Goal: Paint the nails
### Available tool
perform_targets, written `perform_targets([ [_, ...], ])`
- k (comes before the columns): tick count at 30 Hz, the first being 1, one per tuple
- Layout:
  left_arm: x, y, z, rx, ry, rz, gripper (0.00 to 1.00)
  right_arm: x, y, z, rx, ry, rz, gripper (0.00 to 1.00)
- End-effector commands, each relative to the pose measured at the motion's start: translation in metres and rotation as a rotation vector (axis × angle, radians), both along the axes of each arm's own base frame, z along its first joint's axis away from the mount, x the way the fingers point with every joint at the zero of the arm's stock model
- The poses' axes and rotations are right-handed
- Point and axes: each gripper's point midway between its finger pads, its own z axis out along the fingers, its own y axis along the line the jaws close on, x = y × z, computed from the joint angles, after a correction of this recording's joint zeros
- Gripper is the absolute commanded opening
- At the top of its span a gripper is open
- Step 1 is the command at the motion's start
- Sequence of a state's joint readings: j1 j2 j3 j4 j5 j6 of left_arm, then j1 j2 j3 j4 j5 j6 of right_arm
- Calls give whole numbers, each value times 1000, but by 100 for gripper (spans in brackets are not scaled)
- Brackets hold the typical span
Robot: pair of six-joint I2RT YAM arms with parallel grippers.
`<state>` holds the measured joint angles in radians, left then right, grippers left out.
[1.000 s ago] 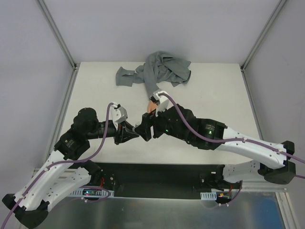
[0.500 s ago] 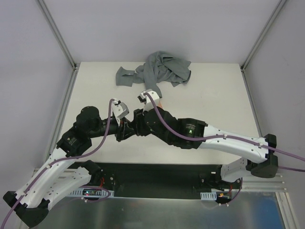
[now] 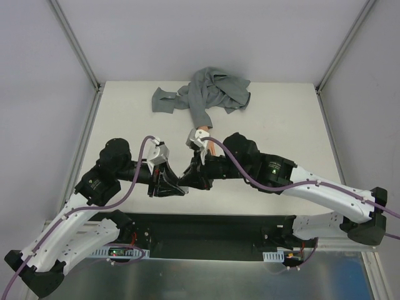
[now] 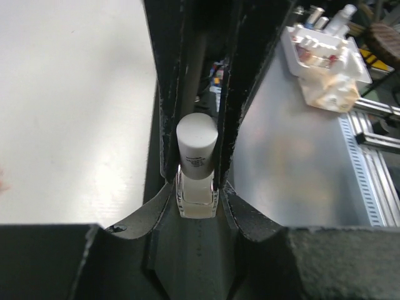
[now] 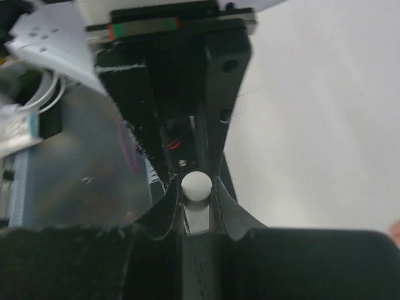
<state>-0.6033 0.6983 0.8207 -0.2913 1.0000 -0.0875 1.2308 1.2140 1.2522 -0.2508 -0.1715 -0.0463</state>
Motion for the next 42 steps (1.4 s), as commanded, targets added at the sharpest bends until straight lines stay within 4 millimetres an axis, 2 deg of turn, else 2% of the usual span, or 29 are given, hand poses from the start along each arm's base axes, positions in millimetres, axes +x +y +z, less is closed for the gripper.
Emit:
perform_targets([
  [1, -43, 6, 49, -166, -135, -248, 0, -54, 7, 18, 96, -39, 421, 0],
  [3, -38, 4, 48, -162, -146, -225, 0, -47, 7, 11, 89, -36, 383, 0],
  [7, -23, 1, 42, -145, -157, -146, 0, -30, 5, 22, 116, -28, 274, 1],
  [8, -21, 1, 41, -145, -174, -129, 0, -27, 4, 24, 118, -28, 245, 8],
  [9, -18, 0, 40, -141, -181, -110, 0, -18, 3, 27, 115, -32, 187, 34],
  [10, -8, -1, 38, -129, -189, -52, 0, -13, 1, 31, 110, -21, 142, 44],
  [11, -5, 0, 37, -126, -205, -36, 0, -9, -2, 35, 111, 6, 93, 50],
  [12, -3, 0, 36, -122, -212, -23, 0, 4, -6, 36, 101, 6, 0, 59],
  [14, 8, 1, 32, -100, -220, 43, 0, 9, -13, 50, 128, 36, -85, 73],
  [15, 10, 1, 31, -91, -223, 55, 0, 18, -20, 47, 94, 37, -165, 76],
  [16, 14, 1, 31, -85, -225, 75, 0, 17, -23, 58, 104, 41, -192, 78],
  [17, 15, 1, 29, -75, -218, 77, 0, 23, -28, 59, 94, 44, -255, 80],
  [18, 15, 1, 28, -67, -210, 73, 0, 28, -33, 55, 66, 32, -302, 80],
  [20, 17, 0, 26, -58, -199, 79, 0, 25, -35, 64, 63, 10, -333, 82],
  [21, 17, 0, 25, -55, -194, 79, 0, 32, -38, 60, 35, -6, -385, 81],
  [23, 20, 0, 24, -49, -194, 90, 0, 31, -37, 61, 24, -18, -397, 75],
  [29, 22, -2, 25, -45, -182, 93, 0, 32, -25, 55, -16, -57, -405, 60],
  [40, 22, -4, 24, -41, -156, 86, 0, 26, -5, 41, -79, -79, -347, 48],
  [42, 21, -4, 25, -43, -155, 82, 0, 24, -4, 38, -89, -84, -326, 34],
])
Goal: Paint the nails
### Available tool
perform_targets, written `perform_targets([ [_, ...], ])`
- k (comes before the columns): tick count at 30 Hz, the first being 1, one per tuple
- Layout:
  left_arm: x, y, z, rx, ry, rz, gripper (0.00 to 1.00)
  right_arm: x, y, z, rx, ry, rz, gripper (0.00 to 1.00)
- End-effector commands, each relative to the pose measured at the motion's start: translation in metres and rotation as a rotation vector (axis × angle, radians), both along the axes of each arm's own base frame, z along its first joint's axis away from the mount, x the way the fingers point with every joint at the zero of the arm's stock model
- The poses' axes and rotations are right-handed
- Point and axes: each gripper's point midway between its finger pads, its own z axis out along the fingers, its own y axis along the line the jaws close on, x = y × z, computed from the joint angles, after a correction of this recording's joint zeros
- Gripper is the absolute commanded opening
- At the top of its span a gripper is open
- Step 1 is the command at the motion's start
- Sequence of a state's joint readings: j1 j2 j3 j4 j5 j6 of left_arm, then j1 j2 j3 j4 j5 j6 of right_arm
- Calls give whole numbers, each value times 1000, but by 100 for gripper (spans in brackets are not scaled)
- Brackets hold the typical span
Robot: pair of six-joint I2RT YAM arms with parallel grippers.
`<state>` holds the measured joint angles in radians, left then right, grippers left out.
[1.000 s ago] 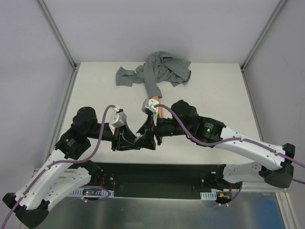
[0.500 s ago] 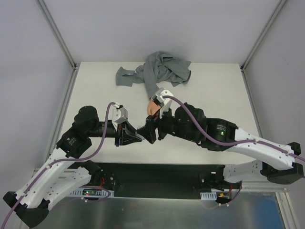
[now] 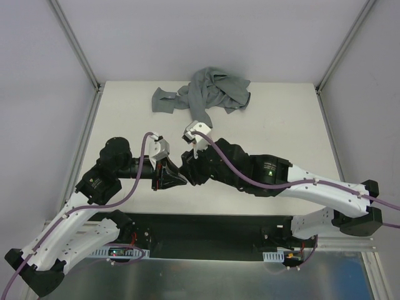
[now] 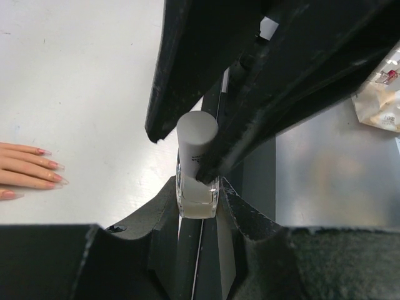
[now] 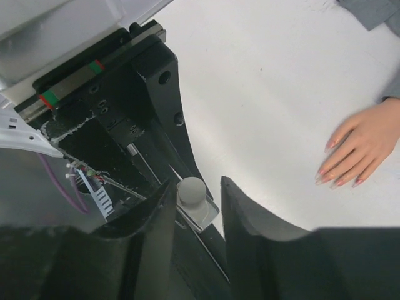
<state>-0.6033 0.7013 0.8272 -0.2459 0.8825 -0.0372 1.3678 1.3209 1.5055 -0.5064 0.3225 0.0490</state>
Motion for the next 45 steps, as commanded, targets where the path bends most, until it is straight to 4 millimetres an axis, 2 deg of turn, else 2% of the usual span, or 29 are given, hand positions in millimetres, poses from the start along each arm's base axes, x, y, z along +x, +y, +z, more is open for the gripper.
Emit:
perform_targets([
  [1, -7, -2, 22, -42, -54, -43, 0, -4, 4, 15, 21, -22, 39, 20],
  [4, -16, -1, 21, -39, -49, -97, 0, -8, 2, 13, 7, -34, 98, 1],
  [5, -23, -1, 24, -46, -65, -137, 0, -20, 6, 9, 11, -20, 185, 1],
  [7, -32, 1, 21, -42, -61, -199, 0, -33, 4, 13, 23, -69, 318, 0],
  [8, -45, 2, 24, -58, -54, -278, 0, -50, 8, 11, 52, -65, 430, 0],
  [9, -49, 2, 21, -55, -34, -316, 0, -55, 4, 16, 72, -114, 493, 0],
  [10, -55, 3, 22, -63, -25, -353, 0, -72, 4, 18, 113, -108, 601, 0],
  [11, -65, 5, 24, -81, -7, -416, 0, -73, 5, 14, 149, -114, 644, 0],
  [12, -66, 5, 24, -84, -2, -434, 0, -79, 4, 16, 178, -131, 701, 0],
  [13, -68, 6, 24, -88, -1, -446, 0, -89, -2, 23, 226, -136, 765, 0],
  [14, -67, 6, 24, -86, -4, -438, 0, -84, -1, 29, 264, -154, 772, 0],
  [20, -58, 6, 24, -70, -52, -351, 0, -81, -2, 29, 283, -105, 754, 0],
  [21, -52, 5, 22, -62, -64, -317, 0, -78, -1, 29, 285, -95, 730, 5],
  [23, -37, 4, 20, -38, -101, -222, 0, -59, 0, 32, 276, -54, 585, 49],
  [25, -11, 7, 17, 1, -151, -57, 0, -38, -5, 36, 273, -30, 426, 66],
  [26, -2, 9, 15, 17, -168, -4, 0, -18, -11, 37, 265, -33, 292, 68],
  [28, 10, 15, 15, 32, -209, 82, 0, -2, -22, 40, 283, 2, 119, 73],
  [29, 18, 18, 13, 48, -223, 128, 0, 13, -31, 39, 267, -16, 3, 75],
  [30, 21, 20, 13, 53, -237, 148, 0, 10, -31, 41, 269, -14, -10, 76],
  [32, 23, 22, 14, 55, -250, 168, 0, 16, -36, 39, 240, -25, -75, 80],
  [37, 22, 20, 13, 56, -240, 156, 0, 17, -29, 47, 229, -27, -68, 83],
  [40, 23, 20, 10, 61, -227, 158, 0, 12, -19, 51, 219, -27, -26, 81],
  [45, 24, 20, 9, 64, -218, 165, 0, 14, -2, 39, 143, -27, -16, 72],
])
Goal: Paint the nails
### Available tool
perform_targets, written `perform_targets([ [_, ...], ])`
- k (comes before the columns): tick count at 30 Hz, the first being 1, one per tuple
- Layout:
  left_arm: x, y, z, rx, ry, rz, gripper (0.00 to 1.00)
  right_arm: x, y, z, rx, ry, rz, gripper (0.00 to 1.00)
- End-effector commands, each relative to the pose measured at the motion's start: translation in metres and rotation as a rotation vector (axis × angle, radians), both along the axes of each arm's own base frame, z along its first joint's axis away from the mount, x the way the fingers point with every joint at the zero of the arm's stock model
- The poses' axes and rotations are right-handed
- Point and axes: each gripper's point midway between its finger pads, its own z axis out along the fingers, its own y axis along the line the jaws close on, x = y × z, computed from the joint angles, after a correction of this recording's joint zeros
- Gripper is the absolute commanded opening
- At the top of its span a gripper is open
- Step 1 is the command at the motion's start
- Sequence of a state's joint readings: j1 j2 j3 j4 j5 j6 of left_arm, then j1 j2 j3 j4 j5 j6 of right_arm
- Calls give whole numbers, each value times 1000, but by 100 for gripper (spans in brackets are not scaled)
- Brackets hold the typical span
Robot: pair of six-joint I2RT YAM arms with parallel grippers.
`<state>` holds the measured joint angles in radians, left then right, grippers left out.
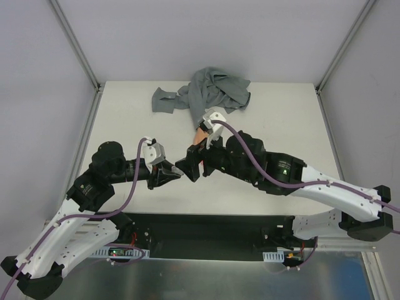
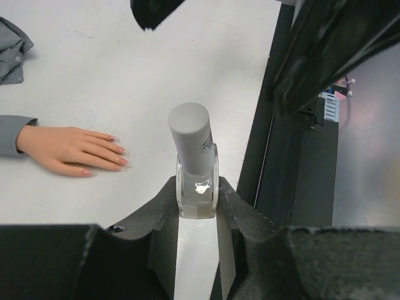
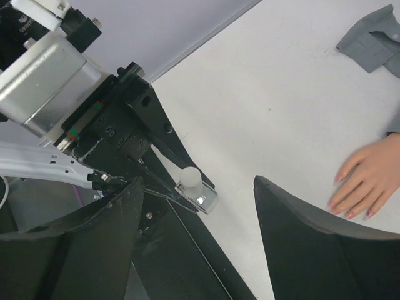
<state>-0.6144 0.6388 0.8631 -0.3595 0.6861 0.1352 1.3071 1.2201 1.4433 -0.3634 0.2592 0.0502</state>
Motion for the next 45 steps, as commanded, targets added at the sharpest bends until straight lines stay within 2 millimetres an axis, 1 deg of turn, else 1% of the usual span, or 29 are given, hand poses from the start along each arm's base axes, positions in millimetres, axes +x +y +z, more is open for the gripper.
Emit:
perform_targets([
  [1, 5, 0, 10, -14, -36, 19, 0, 4, 10, 0, -44, -7, -15, 68],
  [4, 4, 0, 12, -17, -34, 17, 0, 5, 18, -9, -81, -1, -11, 63],
  [5, 5, 0, 12, -17, -34, 19, 0, 5, 19, -8, -85, -2, -10, 62],
  [6, 4, 0, 12, -19, -32, 16, 0, 6, 22, -13, -99, -1, -12, 61],
  [8, 4, 0, 11, -19, -28, 14, 0, 4, 25, -16, -104, 4, 0, 59],
  [10, 3, 0, 11, -20, -26, 11, 0, 4, 28, -19, -113, 7, 6, 54],
  [11, 3, 0, 11, -19, -26, 14, 0, 4, 29, -19, -114, 7, 6, 51],
  [12, 3, 0, 11, -19, -26, 13, 0, 4, 29, -19, -114, 7, 6, 44],
  [14, 3, -1, 10, -18, -24, 13, 0, 5, 29, -20, -115, 5, 3, 40],
  [15, 3, -1, 10, -17, -21, 11, 0, 5, 29, -19, -116, 2, 4, 34],
  [17, 3, -1, 9, -16, -18, 8, 0, 4, 28, -19, -118, -1, 7, 26],
  [18, 3, -1, 7, -14, -14, 8, 0, 5, 27, -18, -118, -2, 4, 20],
  [23, 5, -2, 5, -7, 0, 11, 0, 6, 22, -11, -108, -21, -1, 5],
  [28, 6, -4, -1, 2, 19, 12, 0, 9, 17, -9, -108, -32, -25, 1],
  [45, 5, -6, -6, 10, 49, -6, 0, 9, 11, -2, -71, -37, -35, 1],
])
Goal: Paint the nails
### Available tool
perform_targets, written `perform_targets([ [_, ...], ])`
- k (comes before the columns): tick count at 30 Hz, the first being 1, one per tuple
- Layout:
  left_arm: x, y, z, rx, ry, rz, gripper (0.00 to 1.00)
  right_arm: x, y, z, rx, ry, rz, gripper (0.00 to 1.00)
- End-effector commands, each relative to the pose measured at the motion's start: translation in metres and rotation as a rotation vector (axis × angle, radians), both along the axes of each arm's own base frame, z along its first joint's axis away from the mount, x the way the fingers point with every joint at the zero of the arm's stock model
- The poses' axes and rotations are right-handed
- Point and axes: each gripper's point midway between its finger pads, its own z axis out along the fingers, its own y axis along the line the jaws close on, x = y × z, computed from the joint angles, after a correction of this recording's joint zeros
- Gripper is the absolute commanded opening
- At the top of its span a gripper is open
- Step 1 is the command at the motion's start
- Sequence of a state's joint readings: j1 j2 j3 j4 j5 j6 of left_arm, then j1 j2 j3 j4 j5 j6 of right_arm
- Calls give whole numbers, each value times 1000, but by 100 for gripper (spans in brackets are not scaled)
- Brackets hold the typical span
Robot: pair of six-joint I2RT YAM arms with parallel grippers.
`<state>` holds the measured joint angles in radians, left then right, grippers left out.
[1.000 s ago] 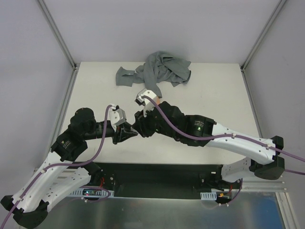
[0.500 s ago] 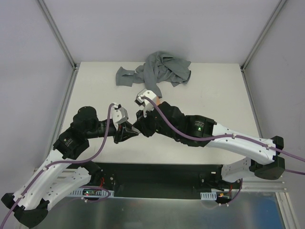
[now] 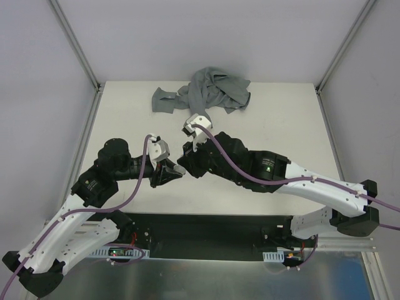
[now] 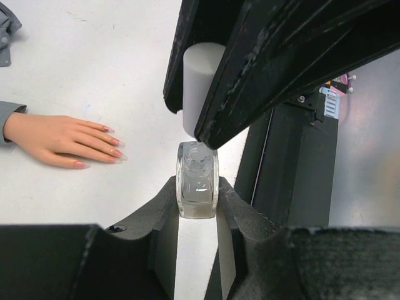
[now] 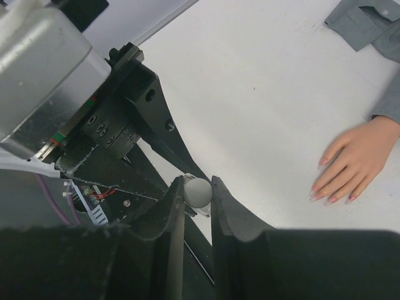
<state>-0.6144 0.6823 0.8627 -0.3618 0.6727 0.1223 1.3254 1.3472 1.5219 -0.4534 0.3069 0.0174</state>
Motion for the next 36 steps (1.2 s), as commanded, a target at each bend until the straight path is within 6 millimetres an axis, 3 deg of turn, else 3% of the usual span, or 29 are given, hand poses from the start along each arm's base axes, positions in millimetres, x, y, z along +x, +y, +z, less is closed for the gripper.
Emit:
perform_targets([
  [1, -2, -3, 3, -16, 6, -24, 0, 3, -8, 30, 82, -33, -17, 1],
  [36, -2, -3, 0, -15, 19, -16, 0, 3, 0, 27, 120, 16, 3, 1],
])
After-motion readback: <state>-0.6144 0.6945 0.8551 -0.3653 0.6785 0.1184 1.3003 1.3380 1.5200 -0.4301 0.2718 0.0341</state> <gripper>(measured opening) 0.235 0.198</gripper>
